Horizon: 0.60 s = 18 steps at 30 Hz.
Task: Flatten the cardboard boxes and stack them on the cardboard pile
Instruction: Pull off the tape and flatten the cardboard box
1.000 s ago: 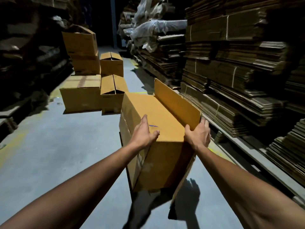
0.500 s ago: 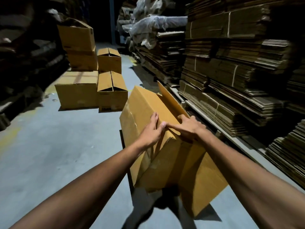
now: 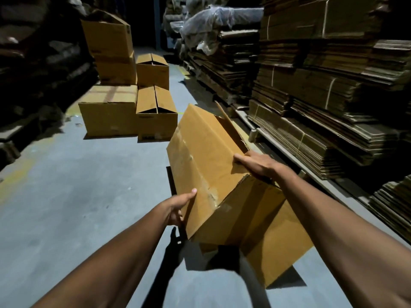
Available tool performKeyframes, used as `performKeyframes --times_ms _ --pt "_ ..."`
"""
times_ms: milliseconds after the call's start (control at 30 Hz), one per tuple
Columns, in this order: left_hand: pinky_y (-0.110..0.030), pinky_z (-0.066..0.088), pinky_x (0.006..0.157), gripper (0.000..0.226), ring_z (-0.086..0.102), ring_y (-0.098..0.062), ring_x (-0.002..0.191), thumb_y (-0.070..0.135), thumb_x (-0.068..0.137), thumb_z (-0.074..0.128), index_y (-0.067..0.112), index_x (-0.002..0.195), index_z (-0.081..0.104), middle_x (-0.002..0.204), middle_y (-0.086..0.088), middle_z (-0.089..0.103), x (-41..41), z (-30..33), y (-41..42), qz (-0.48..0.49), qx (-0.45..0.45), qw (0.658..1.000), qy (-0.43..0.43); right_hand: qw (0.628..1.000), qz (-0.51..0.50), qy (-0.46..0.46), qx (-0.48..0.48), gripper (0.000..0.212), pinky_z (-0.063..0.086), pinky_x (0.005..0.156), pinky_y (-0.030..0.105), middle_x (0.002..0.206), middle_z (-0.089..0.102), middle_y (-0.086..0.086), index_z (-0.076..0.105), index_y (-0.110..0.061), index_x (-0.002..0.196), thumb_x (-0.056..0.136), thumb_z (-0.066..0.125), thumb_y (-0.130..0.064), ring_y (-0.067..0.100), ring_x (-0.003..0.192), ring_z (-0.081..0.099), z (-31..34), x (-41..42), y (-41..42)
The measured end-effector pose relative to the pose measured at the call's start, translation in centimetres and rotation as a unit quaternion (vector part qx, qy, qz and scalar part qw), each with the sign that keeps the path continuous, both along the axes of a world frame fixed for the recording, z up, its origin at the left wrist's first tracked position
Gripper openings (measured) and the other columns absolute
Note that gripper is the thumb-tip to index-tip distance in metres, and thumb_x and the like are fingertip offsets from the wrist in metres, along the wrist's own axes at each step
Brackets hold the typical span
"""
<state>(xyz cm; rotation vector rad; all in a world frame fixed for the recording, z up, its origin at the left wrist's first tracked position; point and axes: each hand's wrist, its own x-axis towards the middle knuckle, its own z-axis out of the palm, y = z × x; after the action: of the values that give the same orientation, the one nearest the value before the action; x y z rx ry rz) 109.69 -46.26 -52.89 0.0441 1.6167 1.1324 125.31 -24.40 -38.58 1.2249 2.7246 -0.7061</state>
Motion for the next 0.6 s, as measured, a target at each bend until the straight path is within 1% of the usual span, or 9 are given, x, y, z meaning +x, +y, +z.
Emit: performKeyframes --times_ms 100,167,200,267,333,400,433,533,600 --pt "-0.057 0.056 0.099 0.105 0.062 -0.039 0.118 0.063 0.067 0.09 0.01 0.146 0.044 0.129 -0.016 0.061 0.2 0.4 0.2 0.019 0.019 0.999 0.031 0.999 0.006 0.023 -0.046 0.085 0.046 0.086 0.041 0.114 0.06 0.005 0.059 -0.026 0.117 0.072 0.035 -0.094 0.022 0.096 0.057 0.1 1.2 0.8" --pt "-0.049 0.058 0.093 0.087 0.062 -0.035 0.112 0.057 0.074 0.088 0.008 0.134 0.049 0.119 -0.011 0.061 0.1 1.9 -0.2 0.044 0.023 0.994 0.101 0.993 0.009 0.062 -0.099 0.076 0.038 0.079 0.039 0.099 0.055 0.003 0.056 -0.022 0.098 0.077 0.035 -0.093 0.019 0.084 0.049 0.4 2.0 0.2" --pt "-0.046 0.057 0.087 0.079 0.061 -0.033 0.108 0.056 0.077 0.087 0.01 0.129 0.05 0.116 -0.01 0.06 -0.3 2.8 -0.6 0.055 0.014 0.988 0.143 0.987 0.01 0.081 -0.137 0.07 0.039 0.08 0.038 0.099 0.051 0.0 0.053 -0.023 0.099 0.085 0.034 -0.088 0.018 0.086 0.05 0.3 2.4 -0.1" --pt "-0.047 0.057 0.084 0.082 0.062 -0.033 0.108 0.061 0.074 0.087 0.009 0.128 0.052 0.119 -0.011 0.062 -1.8 4.1 -1.8 0.058 -0.016 0.975 0.213 0.969 -0.032 0.086 -0.229 0.056 0.05 0.094 0.046 0.12 0.044 -0.005 0.051 -0.027 0.125 0.099 0.032 -0.072 0.032 0.11 0.057 -1.0 3.5 -0.7" --pt "-0.049 0.058 0.088 0.081 0.063 -0.034 0.108 0.066 0.07 0.087 0.011 0.12 0.054 0.121 -0.011 0.064 -3.2 5.1 -3.1 0.046 -0.061 0.959 0.272 0.949 -0.076 0.059 -0.301 0.074 0.052 0.095 0.067 0.141 0.04 0.0 0.043 -0.036 0.149 0.088 0.043 -0.078 0.051 0.116 0.057 -3.5 4.5 -1.4" --pt "-0.047 0.058 0.086 0.074 0.065 -0.033 0.103 0.063 0.074 0.086 0.007 0.11 0.056 0.114 -0.011 0.067 -3.9 5.3 -4.3 0.015 -0.092 0.95 0.298 0.935 -0.078 0.034 -0.345 0.099 0.053 0.088 0.074 0.156 0.038 0.009 0.04 -0.039 0.153 0.069 0.06 -0.086 0.054 0.118 0.057 -6.1 4.3 -1.9" --pt "-0.045 0.058 0.084 0.068 0.066 -0.032 0.1 0.061 0.077 0.085 0.006 0.107 0.058 0.11 -0.012 0.069 -3.9 5.5 -4.7 -0.004 -0.1 0.948 0.303 0.93 -0.072 0.027 -0.359 0.102 0.053 0.087 0.075 0.164 0.031 0.004 0.037 -0.042 0.156 0.068 0.063 -0.086 0.055 0.125 0.052 -6.5 4.1 -2.5" --pt "-0.044 0.059 0.083 0.055 0.068 -0.031 0.094 0.054 0.085 0.081 0.006 0.102 0.059 0.105 -0.014 0.069 -4.0 6.4 -5.4 -0.068 -0.119 0.937 0.323 0.933 -0.04 0.015 -0.357 0.081 0.049 0.095 0.074 0.172 0.013 -0.009 0.031 -0.045 0.159 0.089 0.051 -0.081 0.052 0.146 0.03 -6.7 3.2 -2.9" --pt "-0.041 0.06 0.078 0.056 0.067 -0.029 0.09 0.051 0.087 0.08 0.006 0.108 0.055 0.104 -0.013 0.067 -4.3 7.2 -5.4 -0.095 -0.141 0.924 0.342 0.943 -0.055 0.013 -0.328 0.089 0.046 0.099 0.075 0.172 0.013 -0.004 0.025 -0.041 0.161 0.087 0.054 -0.081 0.05 0.149 0.027 -6.6 2.4 -2.6"
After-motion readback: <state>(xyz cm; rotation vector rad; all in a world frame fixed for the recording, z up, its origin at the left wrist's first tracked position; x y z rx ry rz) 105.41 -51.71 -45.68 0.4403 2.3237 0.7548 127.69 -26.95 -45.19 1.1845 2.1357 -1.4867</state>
